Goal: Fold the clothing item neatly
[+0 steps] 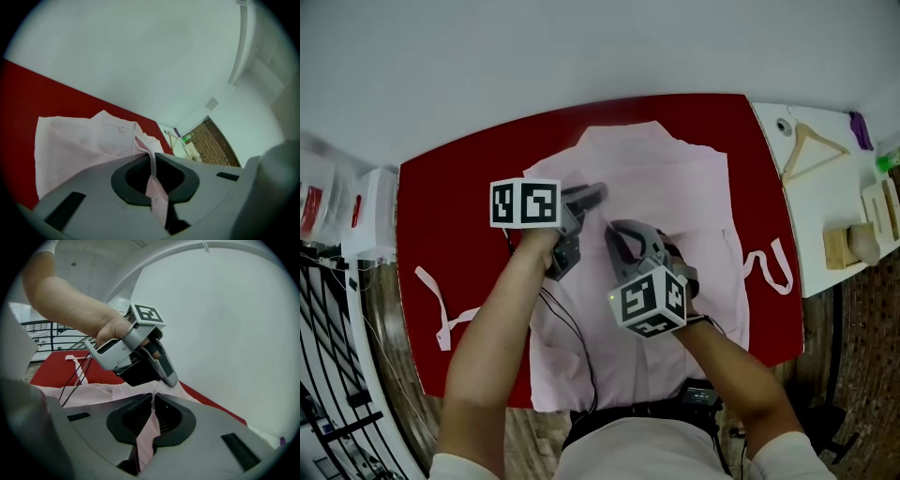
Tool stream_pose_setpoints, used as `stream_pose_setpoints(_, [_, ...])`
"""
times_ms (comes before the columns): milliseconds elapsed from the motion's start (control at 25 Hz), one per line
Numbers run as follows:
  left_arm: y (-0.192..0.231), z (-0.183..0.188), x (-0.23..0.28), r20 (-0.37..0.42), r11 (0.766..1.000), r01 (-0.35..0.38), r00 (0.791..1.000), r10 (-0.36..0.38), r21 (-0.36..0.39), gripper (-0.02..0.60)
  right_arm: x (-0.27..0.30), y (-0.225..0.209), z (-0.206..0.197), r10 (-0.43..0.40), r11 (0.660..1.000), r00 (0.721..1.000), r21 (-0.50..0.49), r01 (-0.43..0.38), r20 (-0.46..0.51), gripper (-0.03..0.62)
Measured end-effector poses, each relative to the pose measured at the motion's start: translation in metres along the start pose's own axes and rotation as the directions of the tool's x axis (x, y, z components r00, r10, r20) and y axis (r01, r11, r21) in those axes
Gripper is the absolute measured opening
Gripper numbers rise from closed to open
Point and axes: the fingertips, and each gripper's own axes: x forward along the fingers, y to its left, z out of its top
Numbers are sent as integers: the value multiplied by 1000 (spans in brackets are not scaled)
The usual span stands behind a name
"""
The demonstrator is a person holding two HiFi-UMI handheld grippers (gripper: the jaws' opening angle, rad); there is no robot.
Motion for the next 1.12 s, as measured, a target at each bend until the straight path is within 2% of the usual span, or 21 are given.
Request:
stream_pose_setpoints(160, [40, -20, -3, -35, 997, -61, 998, 60, -50, 25, 23, 21, -21, 43, 999, 997, -14, -44, -65, 32])
stream_pose_setpoints(240, [62, -31, -4, -58, 992, -112, 992, 109, -53, 121, 35, 32, -36, 65, 998, 992, -18, -67, -106, 32])
stream_pose_setpoints(360, [91, -42, -9, -59, 983, -178, 983, 176, -34, 156, 50, 48, -58, 102, 994, 981, -27, -108, -167, 32])
stream_pose_setpoints(480, [109, -46, -17, -38, 977, -212, 977, 211, -31, 163, 59, 66, -71, 159, 985, 966, -31, -169, -203, 36])
stream_pose_setpoints(520, [112, -45, -20, -29, 976, -217, 976, 216, -30, 163, 61, 73, -73, 181, 981, 961, -30, -192, -208, 59])
stream_pose_setpoints(600, [114, -43, -24, -13, 974, -225, 974, 225, -14, 161, 62, 84, -74, 230, 970, 950, -30, -241, -209, 148])
stream_pose_setpoints(640, [114, -42, -25, -8, 974, -227, 974, 227, -1, 163, 62, 89, -73, 252, 964, 946, -32, -263, -206, 164])
stream_pose_setpoints(720, [107, -41, -25, -6, 977, -211, 977, 211, 27, 161, 58, 95, -70, 283, 955, 939, -38, -295, -195, 184])
stream_pose_setpoints(840, [85, -46, -20, -26, 988, -135, 990, 137, 73, 160, 48, 88, -64, 289, 954, 943, -32, -298, -165, 184])
stream_pose_setpoints(960, [61, -57, -12, -68, 992, -59, 995, 68, 115, 123, 31, 62, -65, 257, 966, 957, 4, -259, -134, 184])
stream_pose_setpoints(1120, [48, -80, 0, -159, 988, -11, 987, 36, 157, 69, 4, 10, -85, 173, 983, 976, 93, -161, -130, 183])
